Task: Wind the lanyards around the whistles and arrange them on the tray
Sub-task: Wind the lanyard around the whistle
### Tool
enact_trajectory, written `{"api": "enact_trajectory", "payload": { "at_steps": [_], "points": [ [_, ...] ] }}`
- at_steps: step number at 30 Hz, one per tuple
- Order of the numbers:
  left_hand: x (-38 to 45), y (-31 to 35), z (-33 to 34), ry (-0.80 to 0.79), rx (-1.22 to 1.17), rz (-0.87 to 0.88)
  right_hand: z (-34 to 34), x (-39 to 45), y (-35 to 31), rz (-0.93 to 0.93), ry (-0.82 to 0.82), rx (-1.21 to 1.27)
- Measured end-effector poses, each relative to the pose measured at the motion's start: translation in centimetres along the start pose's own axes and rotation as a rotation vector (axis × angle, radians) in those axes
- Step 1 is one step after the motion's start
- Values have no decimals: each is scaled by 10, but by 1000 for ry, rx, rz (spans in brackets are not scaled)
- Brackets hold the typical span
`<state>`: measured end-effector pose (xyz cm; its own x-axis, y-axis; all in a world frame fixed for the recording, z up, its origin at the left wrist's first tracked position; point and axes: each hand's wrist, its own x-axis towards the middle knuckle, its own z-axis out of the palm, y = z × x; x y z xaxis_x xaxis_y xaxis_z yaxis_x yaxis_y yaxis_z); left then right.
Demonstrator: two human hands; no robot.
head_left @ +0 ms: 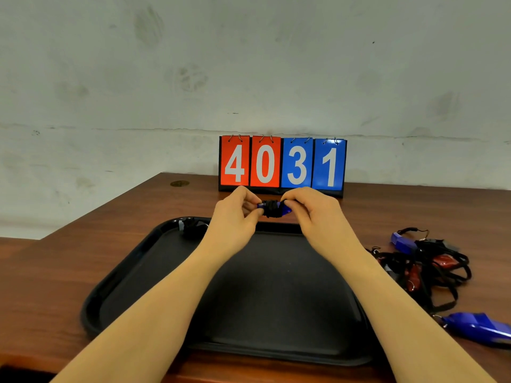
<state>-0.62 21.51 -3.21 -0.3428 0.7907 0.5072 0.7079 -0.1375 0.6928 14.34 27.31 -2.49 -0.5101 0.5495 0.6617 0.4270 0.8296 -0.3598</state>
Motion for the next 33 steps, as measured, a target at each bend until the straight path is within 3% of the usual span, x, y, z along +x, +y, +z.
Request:
{"api": "enact_trajectory", "payload": {
  "at_steps": [7, 16, 21, 28, 33],
  "points": [
    [-3, 0, -1, -86, -4, 97, -1, -1, 0, 123, 127, 187],
    [-6, 7, -3, -156, -120, 115, -12, 2, 4, 448, 118, 696],
    [-7, 9, -4, -181, -238, 94, -14, 4, 8, 575, 110, 846],
    [-3, 10, -4, -92, -493, -30, -11, 3, 7, 500, 39, 935],
    [-2, 8, -2, 1, -396, -49, -7, 1, 1, 470, 37, 989]
  ]
}}
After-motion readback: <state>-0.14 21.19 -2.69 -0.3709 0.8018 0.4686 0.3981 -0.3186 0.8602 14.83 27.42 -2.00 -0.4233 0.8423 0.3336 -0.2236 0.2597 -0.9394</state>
